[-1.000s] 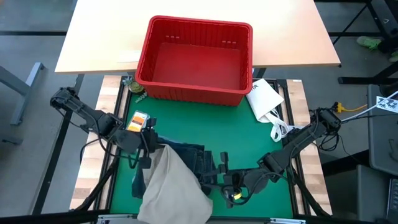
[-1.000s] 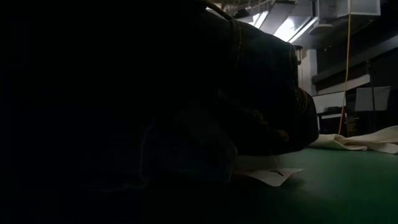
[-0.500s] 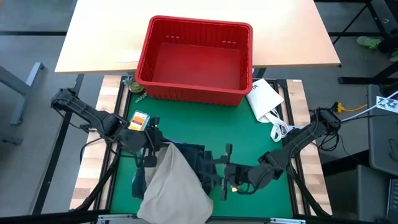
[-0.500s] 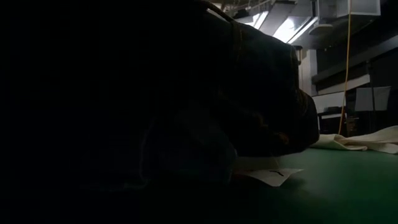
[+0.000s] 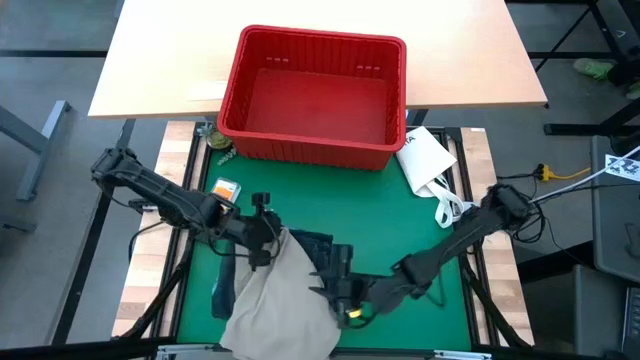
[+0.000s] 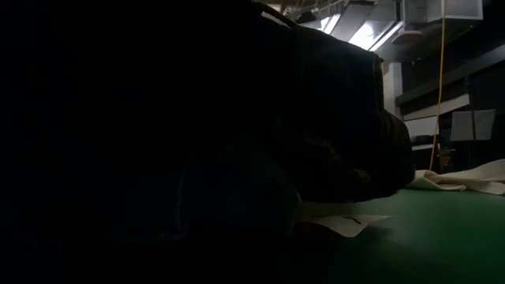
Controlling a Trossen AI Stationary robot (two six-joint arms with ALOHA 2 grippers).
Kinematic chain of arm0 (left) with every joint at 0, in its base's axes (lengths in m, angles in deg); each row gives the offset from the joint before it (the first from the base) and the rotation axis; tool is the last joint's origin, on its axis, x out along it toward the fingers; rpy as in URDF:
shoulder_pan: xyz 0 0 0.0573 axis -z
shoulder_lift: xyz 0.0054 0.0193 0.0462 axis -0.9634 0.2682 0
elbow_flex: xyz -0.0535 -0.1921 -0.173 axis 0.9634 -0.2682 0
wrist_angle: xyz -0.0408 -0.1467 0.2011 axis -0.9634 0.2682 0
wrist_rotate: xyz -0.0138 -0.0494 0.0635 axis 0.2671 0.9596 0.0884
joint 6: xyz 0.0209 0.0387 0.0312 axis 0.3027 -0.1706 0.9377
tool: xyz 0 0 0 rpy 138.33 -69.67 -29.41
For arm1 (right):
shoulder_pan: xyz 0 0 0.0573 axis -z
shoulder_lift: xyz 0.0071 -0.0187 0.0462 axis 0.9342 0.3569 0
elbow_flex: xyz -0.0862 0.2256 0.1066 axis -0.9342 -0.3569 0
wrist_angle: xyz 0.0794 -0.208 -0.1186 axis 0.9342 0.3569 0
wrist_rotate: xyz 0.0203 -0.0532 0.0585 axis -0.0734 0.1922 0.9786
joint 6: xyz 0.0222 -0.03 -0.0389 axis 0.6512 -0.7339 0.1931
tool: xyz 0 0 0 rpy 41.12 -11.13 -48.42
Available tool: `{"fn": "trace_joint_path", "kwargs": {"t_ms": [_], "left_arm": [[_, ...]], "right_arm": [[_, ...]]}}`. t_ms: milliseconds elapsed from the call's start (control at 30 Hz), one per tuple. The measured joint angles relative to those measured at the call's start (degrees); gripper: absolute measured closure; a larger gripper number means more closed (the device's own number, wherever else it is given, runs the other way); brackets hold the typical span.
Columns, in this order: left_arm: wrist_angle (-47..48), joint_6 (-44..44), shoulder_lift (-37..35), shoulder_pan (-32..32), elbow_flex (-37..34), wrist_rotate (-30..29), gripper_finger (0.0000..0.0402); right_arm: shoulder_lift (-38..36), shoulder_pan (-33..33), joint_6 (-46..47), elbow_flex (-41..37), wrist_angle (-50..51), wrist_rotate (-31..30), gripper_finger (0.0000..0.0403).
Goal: Fold Laundry from Bin
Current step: Fold the gray short
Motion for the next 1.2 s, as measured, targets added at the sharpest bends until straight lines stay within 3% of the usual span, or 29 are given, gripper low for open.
{"fn": "trace_joint_path", "kwargs": {"t_ms": [267, 433, 700, 1067, 1200], "left_arm": [[-3.0, -0.7, 3.7, -0.5, -7.8, -0.5, 0.0390], [-9.7, -3.7, 3.7, -0.7, -15.5, -0.9, 0.0390], [-23.2, -5.6, 3.5, -1.1, -26.4, -1.0, 0.0390], [-30.2, -4.7, 1.2, -1.2, -27.9, -0.2, 0.0388], [-30.2, -5.6, 0.9, -1.3, -27.9, 0.1, 0.0370]], "right_arm": [[8.7, 3.9, 7.5, 0.0, 3.1, 1.7, 0.0256], [11.6, 6.2, 12.5, 0.2, 8.1, 6.8, 0.0256], [14.5, 7.3, 12.7, 0.4, 12.0, 7.4, 0.0256], [12.4, 7.4, 11.9, 0.0, 11.6, 9.0, 0.0256], [11.2, 7.4, 11.8, -0.1, 11.9, 9.8, 0.0256]]}}
